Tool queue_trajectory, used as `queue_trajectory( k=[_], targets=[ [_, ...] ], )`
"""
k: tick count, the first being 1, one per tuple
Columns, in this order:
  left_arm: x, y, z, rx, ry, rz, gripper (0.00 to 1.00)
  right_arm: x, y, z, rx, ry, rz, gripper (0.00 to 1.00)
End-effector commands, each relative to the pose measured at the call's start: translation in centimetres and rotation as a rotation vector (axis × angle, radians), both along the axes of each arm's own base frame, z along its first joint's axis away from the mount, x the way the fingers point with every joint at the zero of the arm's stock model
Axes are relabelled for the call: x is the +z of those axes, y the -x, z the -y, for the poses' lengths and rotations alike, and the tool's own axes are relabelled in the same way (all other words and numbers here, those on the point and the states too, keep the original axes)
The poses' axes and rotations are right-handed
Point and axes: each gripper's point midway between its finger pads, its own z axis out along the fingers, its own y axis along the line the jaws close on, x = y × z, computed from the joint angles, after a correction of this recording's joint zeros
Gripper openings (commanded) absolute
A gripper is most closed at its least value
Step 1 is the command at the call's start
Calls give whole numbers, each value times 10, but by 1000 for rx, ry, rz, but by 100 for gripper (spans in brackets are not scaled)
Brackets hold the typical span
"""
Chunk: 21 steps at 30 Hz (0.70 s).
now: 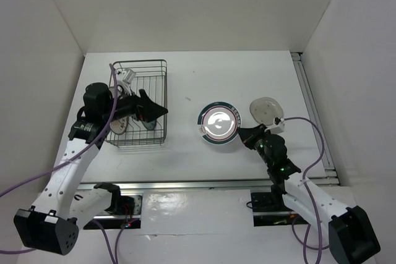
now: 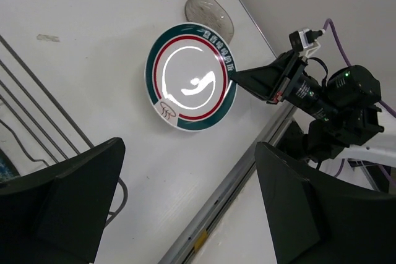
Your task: Load the plates into the dish rack
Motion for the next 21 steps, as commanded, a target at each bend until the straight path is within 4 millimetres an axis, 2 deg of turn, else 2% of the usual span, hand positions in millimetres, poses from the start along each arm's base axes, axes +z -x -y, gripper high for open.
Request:
queue_trajectory(
  k=[1, 2, 3, 5, 7, 11, 12, 17, 21],
  targets=[
    [11, 3, 8, -72, 38, 43, 100, 60, -2, -21, 126, -41, 199, 0],
    [10, 1, 10, -82, 41, 41, 100, 73, 7, -37, 233, -56, 256, 0],
    [8, 1, 11, -93, 49, 21, 100, 83, 7, -47, 294, -36, 292, 0],
    [9, -1, 13, -103, 60, 22, 100, 93, 17, -67, 438, -37, 342, 0],
    [6, -1, 14, -109, 67, 0, 100, 104, 26, -76, 499, -60, 387, 0],
    [-1, -5, 15, -108, 65, -23, 100, 116, 31, -80, 530, -74, 433, 0],
    [-1, -5, 15, -108, 65, -23, 100, 113, 32, -81, 540, -72, 422, 0],
    [-10, -9, 17, -120, 66, -61, 100, 135, 39, -86, 586, -81, 480, 0],
    [-13, -7, 22, -157, 73, -72, 100, 146, 40, -91, 607, -88, 516, 0]
  ],
)
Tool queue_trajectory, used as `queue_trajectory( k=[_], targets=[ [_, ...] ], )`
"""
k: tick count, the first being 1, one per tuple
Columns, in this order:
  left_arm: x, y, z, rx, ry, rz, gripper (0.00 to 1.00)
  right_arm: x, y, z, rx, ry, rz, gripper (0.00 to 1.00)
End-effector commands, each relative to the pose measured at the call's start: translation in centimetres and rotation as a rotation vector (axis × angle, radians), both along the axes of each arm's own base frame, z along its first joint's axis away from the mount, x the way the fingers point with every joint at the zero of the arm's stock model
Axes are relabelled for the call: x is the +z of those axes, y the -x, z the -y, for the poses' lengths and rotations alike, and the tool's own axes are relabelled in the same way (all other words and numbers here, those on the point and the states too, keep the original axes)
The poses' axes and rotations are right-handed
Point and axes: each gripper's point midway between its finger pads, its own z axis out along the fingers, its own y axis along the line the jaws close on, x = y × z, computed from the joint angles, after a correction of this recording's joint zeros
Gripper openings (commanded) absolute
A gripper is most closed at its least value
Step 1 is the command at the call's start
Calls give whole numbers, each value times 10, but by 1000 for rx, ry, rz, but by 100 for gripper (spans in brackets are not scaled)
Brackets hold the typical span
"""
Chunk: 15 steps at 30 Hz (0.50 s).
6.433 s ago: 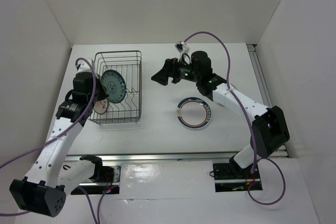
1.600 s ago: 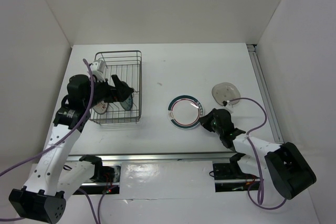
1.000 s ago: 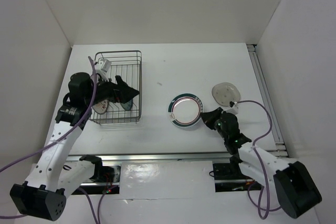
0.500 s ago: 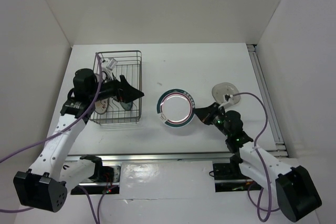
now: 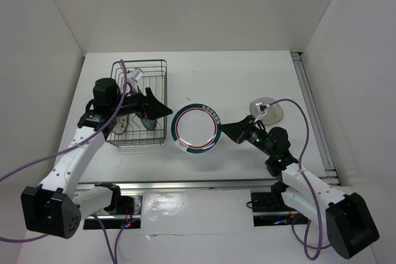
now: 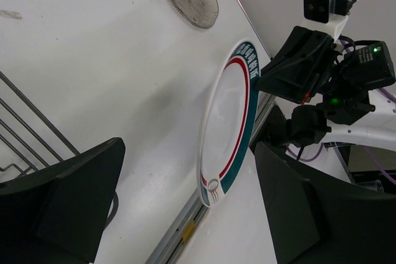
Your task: Load the plates into the dish rack
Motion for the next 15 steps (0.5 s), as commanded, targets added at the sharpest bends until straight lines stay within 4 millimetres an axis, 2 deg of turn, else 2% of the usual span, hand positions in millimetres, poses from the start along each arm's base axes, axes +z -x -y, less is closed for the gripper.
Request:
queue_trajectory(
  k=[1, 9, 12, 13, 15],
  targets=[
    [7, 3, 7, -58, 34, 25, 100, 61, 5, -10, 57, -86, 190, 0],
    [5, 8, 16, -111, 46, 13, 96, 80, -2, -25, 88, -113, 233, 0],
    [8, 12, 17, -137, 56, 20, 89, 82, -5, -33, 99, -122, 223, 0],
    [8, 12, 17, -137, 56, 20, 86, 89, -3, -35, 109, -135, 248, 0],
    [7, 16, 21, -168, 64, 10, 83, 87, -4, -40, 122, -137, 230, 0]
  ],
)
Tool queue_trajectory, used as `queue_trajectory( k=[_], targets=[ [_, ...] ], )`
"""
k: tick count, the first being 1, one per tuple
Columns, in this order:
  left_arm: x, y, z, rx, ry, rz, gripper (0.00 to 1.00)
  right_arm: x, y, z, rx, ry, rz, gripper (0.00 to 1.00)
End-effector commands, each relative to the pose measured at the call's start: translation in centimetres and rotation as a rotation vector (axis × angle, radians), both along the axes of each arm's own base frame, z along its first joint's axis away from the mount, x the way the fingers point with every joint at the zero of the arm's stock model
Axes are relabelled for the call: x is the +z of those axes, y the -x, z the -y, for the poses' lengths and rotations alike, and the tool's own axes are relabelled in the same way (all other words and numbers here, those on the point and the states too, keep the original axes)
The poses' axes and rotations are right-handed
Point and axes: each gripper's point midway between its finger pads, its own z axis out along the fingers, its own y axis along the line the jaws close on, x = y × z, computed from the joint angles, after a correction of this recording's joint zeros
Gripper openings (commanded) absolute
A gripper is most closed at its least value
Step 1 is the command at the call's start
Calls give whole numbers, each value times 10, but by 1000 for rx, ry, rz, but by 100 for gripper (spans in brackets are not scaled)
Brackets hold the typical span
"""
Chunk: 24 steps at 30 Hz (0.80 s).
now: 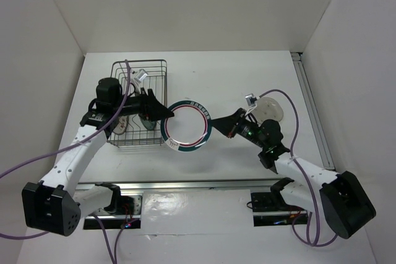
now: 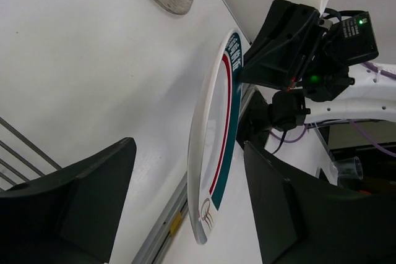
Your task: Load the plates into the dish rack
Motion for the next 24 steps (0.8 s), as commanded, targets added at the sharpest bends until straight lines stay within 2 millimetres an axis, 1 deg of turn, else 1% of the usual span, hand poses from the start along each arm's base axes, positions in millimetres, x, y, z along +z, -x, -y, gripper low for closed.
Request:
queue_trajectory(
  k=[1, 2, 3, 5, 6, 7, 8, 9, 10, 11, 12, 13, 14, 15, 16, 17, 19, 20, 21, 22, 23, 24],
  targets=[
    [9, 5, 7, -69, 33, 45, 80, 67, 3, -9, 24, -126, 182, 0],
    [9, 7, 10, -80, 30, 53, 79, 65, 5, -12, 35, -122, 173, 0],
    [9, 7, 10, -80, 30, 53, 67, 69, 2, -11, 21, -125, 188, 0],
    [9, 7, 10, -80, 30, 53, 53, 67, 3, -14, 30, -122, 180, 0],
    [8, 6, 9, -82, 26, 61, 41, 72, 0, -14, 18, -130, 188, 0],
    [7, 7, 9, -82, 25, 51, 22, 72, 0, -14, 18, -130, 188, 0],
    [6, 6, 9, -72, 21, 51, 11, 72, 3, -16, 27, -130, 187, 0],
    [9, 4, 8, -64, 17, 52, 0, 73, 1, -17, 27, -130, 187, 0],
    [5, 0, 6, -39, 0, 54, 0, 73, 1, -17, 25, -126, 194, 0],
    [7, -2, 5, -22, -7, 54, 0, 73, 3, -19, 35, -126, 194, 3],
    [13, -2, 2, -1, -11, 82, 0, 73, 0, -18, 17, -124, 201, 16],
    [14, -7, -2, 48, -34, 100, 0, 69, 2, -20, 24, -107, 199, 36],
    [14, -7, -7, 78, -52, 112, 0, 67, -1, -20, 9, -98, 197, 91],
    [16, -9, -11, 113, -70, 130, 0, 61, -4, -18, -12, -77, 175, 100],
    [27, -6, -18, 152, -92, 189, 0, 54, -8, -17, -29, -48, 170, 100],
    [33, -17, -33, 265, -141, 223, 0, 56, -10, -16, -43, -36, 175, 100],
    [44, -20, -57, 406, -209, 265, 0, 42, -13, -14, -61, 16, 152, 100],
    [58, -22, -80, 544, -249, 317, 0, 36, -15, -13, -70, 37, 140, 100],
    [66, -21, -92, 612, -266, 331, 0, 28, -16, -12, -79, 65, 120, 100],
    [77, -16, -101, 656, -296, 351, 0, 26, -17, -12, -81, 86, 123, 100],
    [84, -18, -118, 748, -335, 366, 0, 21, -15, -14, -71, 104, 114, 100],
    [90, -15, -124, 781, -350, 379, 0, 16, -16, -12, -85, 123, 100, 100]
  ],
)
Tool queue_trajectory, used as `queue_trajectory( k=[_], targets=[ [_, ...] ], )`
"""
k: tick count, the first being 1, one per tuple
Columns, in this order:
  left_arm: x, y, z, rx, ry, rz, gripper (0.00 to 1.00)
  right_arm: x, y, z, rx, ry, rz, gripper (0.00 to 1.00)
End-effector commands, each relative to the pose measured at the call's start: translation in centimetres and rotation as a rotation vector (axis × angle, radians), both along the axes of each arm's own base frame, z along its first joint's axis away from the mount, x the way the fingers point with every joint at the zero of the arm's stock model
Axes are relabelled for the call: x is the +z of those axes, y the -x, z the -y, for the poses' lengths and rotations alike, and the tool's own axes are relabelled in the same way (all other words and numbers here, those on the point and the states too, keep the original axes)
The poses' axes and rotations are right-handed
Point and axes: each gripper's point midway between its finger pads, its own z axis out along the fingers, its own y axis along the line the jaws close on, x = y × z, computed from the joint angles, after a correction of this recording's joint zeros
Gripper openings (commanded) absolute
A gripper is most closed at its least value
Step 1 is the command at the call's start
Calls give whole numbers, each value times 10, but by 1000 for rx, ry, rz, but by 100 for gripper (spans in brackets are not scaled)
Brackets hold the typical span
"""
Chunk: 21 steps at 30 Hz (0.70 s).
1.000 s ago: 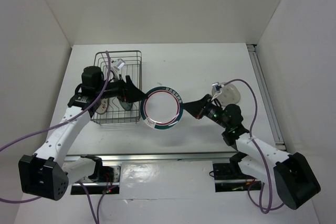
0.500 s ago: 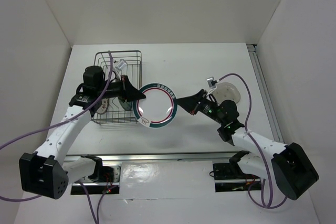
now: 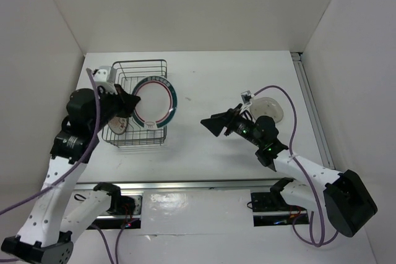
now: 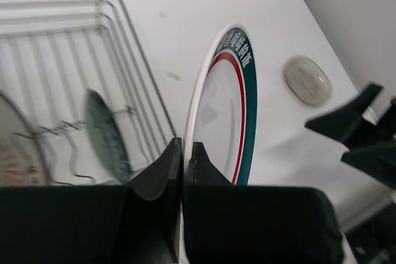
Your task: Load the plates into the dish rack
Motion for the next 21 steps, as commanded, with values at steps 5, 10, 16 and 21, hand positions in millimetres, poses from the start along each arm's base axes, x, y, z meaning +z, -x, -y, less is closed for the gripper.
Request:
queue_trajectory(
  k=[5, 10, 16, 21],
  targets=[
    [57, -10, -100, 547, -242, 137, 0, -2, -3, 4, -39, 96, 28, 100],
    [53, -30, -126, 711, -420, 90, 0, -4, -5, 4, -40, 134, 42, 100],
    [72, -30, -150, 841, -506, 118, 0, 0, -3, -2, 3, 144, 46, 100],
    [62, -36, -154, 869, -568, 122, 0, 8, -2, -3, 12, 148, 60, 100]
  ],
)
